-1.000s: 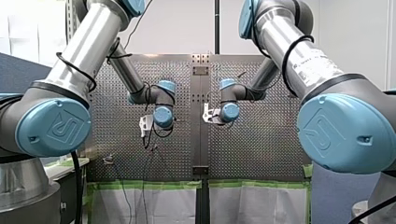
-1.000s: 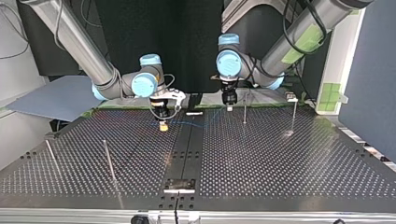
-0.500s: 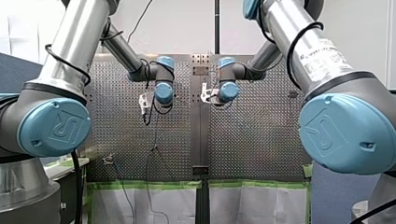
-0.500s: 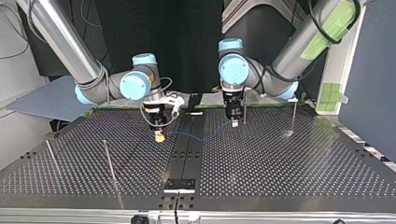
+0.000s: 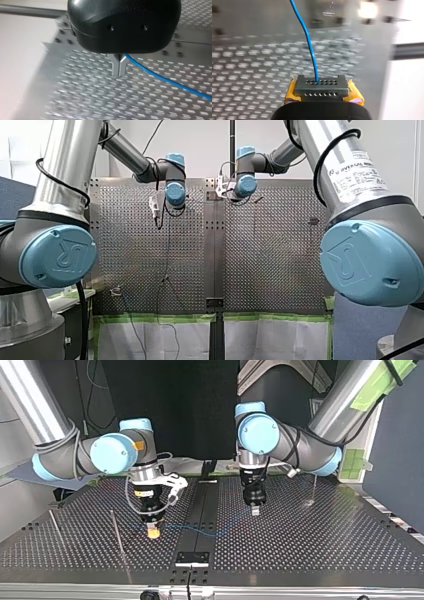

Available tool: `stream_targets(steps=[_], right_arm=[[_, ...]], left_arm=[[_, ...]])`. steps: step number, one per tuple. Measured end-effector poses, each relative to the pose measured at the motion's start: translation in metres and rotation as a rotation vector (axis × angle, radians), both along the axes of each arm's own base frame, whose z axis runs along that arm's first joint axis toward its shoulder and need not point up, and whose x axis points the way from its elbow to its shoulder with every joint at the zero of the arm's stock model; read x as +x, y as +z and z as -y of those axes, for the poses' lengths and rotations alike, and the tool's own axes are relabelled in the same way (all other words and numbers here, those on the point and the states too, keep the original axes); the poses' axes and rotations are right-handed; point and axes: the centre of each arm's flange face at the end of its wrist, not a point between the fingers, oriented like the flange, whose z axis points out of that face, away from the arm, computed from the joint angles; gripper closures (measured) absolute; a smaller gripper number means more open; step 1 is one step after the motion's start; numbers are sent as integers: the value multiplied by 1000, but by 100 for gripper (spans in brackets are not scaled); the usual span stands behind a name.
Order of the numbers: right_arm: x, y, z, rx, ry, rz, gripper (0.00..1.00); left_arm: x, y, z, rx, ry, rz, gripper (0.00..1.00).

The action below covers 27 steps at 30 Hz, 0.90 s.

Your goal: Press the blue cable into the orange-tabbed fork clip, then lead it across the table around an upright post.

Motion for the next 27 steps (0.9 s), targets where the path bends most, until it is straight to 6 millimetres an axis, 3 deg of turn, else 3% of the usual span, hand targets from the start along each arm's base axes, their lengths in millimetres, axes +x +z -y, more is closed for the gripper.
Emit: stream_targets(steps=[9,12,17,27], right_arm=[[-25,64,-12,-58,-33,41,100],[-39,82,-14,-75,-62,54,100],[-63,113,-17,-109,-105,73,100],[-109,168,-29,-173,-164,109,100]], left_arm=[[-18,83,0,-24,-34,96,100],[-22,99,5,-26,-64,107,100],[-17,101,23,-19,-108,94,100],[-4,87,66,4,-190,32,100]])
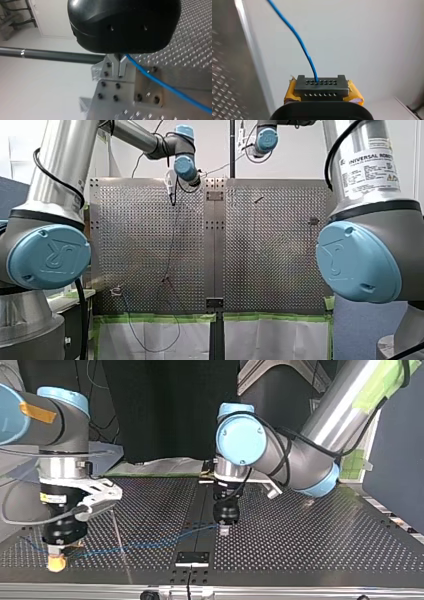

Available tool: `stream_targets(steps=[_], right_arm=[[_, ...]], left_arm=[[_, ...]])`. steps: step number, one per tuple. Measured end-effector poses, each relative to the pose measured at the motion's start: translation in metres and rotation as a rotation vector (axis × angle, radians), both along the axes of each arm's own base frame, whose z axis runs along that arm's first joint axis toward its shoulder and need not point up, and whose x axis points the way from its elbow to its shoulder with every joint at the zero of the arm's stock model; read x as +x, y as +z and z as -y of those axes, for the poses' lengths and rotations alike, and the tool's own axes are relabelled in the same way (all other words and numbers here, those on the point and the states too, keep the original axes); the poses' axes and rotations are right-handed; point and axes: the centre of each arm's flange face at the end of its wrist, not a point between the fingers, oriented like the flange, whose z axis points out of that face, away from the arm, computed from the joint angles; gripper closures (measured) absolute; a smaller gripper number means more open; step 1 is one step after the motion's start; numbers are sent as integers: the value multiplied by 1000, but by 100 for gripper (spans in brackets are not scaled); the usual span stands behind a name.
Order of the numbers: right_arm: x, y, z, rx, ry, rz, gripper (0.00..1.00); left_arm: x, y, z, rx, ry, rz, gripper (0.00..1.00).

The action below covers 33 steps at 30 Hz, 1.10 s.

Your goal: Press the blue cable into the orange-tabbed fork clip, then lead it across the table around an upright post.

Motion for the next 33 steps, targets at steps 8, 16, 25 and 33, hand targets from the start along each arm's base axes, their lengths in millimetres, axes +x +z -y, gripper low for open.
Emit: stream_targets(steps=[8,16,25,33], right_arm=[[-33,-3,16,16,-60,-9,100],[-66,-29,42,59,-95,-35,100],[-94,-37,62,70,-142,-43,100],[-91,-62,71,107,-122,-59,100]], left_arm=[[10,-12,34,-3,-46,-25,100],[17,-21,67,-23,-88,-43,100],[11,-39,122,-34,-146,-63,100],[28,-55,144,-46,-156,-65,100]])
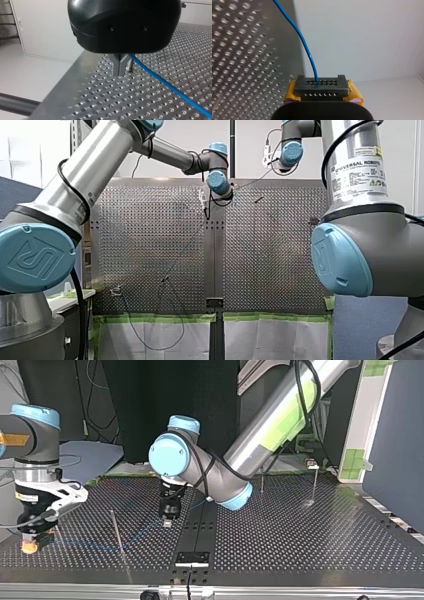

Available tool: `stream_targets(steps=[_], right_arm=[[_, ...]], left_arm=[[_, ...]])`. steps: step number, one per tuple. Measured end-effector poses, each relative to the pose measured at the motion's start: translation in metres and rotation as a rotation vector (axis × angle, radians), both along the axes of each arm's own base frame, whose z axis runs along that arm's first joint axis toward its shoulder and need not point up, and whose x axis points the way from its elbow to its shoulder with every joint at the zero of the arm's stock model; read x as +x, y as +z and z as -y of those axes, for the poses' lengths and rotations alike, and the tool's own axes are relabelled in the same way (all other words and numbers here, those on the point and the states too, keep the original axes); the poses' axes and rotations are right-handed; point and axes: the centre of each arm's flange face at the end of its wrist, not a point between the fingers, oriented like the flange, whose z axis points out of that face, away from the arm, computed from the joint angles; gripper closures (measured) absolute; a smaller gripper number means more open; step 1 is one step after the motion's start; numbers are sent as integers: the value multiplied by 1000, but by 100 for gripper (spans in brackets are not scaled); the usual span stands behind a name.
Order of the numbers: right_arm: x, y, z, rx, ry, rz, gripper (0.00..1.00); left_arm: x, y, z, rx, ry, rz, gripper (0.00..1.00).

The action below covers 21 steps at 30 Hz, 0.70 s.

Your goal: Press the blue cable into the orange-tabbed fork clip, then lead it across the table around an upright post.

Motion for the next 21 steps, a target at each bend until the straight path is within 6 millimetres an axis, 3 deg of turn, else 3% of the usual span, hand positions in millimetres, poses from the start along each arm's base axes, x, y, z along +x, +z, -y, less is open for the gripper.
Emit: stream_targets(steps=[7,15,21], right_arm=[[-3,-21,6,34,-1,-8,100],[-21,-51,18,81,-32,-18,100],[-32,-58,23,91,-51,-19,100]], left_arm=[[17,-17,20,-20,-13,-5,100],[33,-36,39,-34,-18,-8,100],[39,-17,45,-89,-23,26,100]])
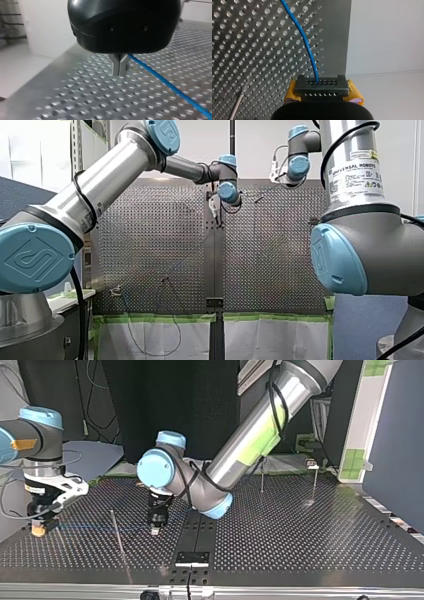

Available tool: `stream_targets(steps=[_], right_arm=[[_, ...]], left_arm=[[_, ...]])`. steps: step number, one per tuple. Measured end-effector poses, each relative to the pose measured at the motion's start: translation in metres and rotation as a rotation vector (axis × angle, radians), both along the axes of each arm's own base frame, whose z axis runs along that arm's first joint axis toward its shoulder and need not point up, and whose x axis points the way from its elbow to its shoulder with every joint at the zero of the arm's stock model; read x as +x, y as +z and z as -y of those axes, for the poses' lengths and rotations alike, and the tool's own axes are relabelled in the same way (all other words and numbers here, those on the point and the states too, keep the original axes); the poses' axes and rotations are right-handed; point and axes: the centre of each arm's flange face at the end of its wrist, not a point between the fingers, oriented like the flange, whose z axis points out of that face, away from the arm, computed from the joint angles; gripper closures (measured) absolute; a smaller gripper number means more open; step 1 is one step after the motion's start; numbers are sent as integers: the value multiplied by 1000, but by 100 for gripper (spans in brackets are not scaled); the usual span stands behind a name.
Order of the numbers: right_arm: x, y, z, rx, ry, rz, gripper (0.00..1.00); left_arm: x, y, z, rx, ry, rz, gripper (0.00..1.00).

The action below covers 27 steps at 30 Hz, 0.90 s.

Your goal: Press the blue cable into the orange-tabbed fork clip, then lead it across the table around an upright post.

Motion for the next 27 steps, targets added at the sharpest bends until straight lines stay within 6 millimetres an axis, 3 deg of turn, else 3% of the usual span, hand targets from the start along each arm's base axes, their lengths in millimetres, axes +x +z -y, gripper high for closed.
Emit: stream_targets(steps=[18,22,27], right_arm=[[-14,-34,14,-24,-19,44,100],[-10,-50,21,-3,-11,43,100],[-7,-64,26,19,-5,40,100]], left_arm=[[2,84,14,-151,-56,158,100],[3,80,16,-167,-65,163,100],[6,61,14,-155,-55,143,100]])
